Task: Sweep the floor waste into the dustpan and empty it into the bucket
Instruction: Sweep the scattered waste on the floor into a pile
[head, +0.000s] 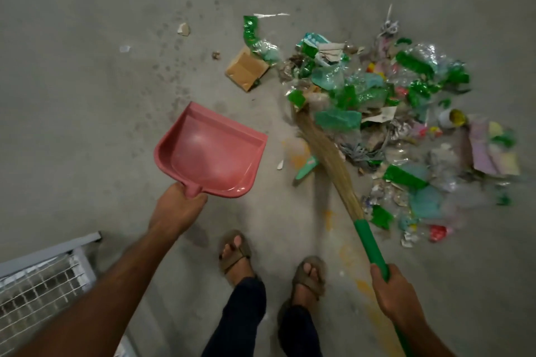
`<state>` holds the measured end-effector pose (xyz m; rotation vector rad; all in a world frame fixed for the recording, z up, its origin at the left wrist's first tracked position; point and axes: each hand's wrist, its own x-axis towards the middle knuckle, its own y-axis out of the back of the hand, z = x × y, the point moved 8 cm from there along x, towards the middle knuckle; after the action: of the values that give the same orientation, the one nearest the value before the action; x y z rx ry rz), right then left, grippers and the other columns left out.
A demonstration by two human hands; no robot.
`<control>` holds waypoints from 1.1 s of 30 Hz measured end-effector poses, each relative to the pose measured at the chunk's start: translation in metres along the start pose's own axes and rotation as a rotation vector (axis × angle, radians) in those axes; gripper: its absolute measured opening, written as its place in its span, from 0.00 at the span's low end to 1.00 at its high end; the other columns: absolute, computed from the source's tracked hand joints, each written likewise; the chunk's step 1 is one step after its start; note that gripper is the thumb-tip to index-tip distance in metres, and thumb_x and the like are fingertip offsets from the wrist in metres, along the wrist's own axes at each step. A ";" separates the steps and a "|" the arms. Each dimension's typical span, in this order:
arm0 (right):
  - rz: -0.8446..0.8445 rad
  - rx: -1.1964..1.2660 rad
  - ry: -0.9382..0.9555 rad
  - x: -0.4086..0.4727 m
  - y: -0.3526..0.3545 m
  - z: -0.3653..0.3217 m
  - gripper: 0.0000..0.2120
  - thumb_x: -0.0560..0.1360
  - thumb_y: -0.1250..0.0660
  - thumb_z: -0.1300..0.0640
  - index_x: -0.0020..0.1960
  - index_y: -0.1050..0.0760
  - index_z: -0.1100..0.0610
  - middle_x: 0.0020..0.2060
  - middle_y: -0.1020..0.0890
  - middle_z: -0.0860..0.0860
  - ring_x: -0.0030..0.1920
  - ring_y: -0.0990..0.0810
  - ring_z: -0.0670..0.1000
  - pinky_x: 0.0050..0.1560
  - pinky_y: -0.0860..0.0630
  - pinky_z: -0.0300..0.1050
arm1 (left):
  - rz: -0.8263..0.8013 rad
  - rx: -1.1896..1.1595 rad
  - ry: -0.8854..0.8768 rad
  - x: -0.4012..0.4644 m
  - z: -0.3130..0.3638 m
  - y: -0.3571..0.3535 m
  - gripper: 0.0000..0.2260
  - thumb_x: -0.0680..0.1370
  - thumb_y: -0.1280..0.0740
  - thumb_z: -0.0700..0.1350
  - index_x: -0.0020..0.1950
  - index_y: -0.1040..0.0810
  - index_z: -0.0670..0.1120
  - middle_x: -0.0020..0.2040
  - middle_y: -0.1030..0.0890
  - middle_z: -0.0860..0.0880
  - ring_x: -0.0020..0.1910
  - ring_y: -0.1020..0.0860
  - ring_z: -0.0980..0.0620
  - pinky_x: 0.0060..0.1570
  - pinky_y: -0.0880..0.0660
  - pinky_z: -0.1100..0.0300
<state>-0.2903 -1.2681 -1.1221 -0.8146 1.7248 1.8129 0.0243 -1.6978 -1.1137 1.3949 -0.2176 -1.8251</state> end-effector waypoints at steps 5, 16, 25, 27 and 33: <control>0.044 0.077 0.055 -0.040 0.034 0.038 0.09 0.79 0.35 0.45 0.46 0.27 0.51 0.33 0.21 0.55 0.36 0.21 0.56 0.38 0.26 0.48 | -0.018 0.024 -0.013 0.003 0.009 -0.018 0.21 0.59 0.36 0.59 0.40 0.22 0.43 0.37 0.17 0.41 0.42 0.17 0.36 0.43 0.19 0.41; -0.033 -0.048 0.177 -0.088 0.029 0.077 0.08 0.75 0.31 0.44 0.48 0.30 0.35 0.27 0.22 0.44 0.31 0.19 0.46 0.32 0.25 0.38 | 0.057 -0.031 -0.030 -0.023 0.012 -0.022 0.16 0.62 0.33 0.54 0.40 0.22 0.43 0.36 0.18 0.41 0.35 0.20 0.40 0.43 0.20 0.40; -0.134 -0.390 0.381 -0.055 -0.028 -0.042 0.17 0.80 0.47 0.36 0.60 0.34 0.46 0.44 0.20 0.49 0.48 0.17 0.55 0.43 0.27 0.48 | 0.096 -0.069 0.077 -0.042 -0.045 0.008 0.15 0.62 0.34 0.52 0.39 0.21 0.41 0.36 0.18 0.39 0.37 0.19 0.40 0.42 0.19 0.41; -0.121 -0.335 0.275 -0.045 -0.014 -0.034 0.16 0.80 0.46 0.36 0.57 0.33 0.47 0.40 0.23 0.50 0.43 0.19 0.56 0.41 0.27 0.48 | 0.081 -0.080 0.080 -0.047 -0.051 0.014 0.16 0.62 0.34 0.51 0.40 0.20 0.38 0.35 0.18 0.39 0.34 0.21 0.42 0.39 0.20 0.43; -0.056 -0.186 0.127 -0.046 0.051 0.020 0.14 0.80 0.37 0.44 0.52 0.28 0.55 0.34 0.21 0.52 0.34 0.21 0.54 0.42 0.24 0.51 | 0.096 -0.155 0.147 -0.043 -0.066 0.022 0.14 0.63 0.34 0.51 0.40 0.20 0.42 0.35 0.18 0.42 0.34 0.20 0.43 0.43 0.19 0.46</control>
<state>-0.2962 -1.2498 -1.0530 -1.0640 1.6080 1.9418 0.0955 -1.6616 -1.0945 1.3784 -0.0639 -1.6180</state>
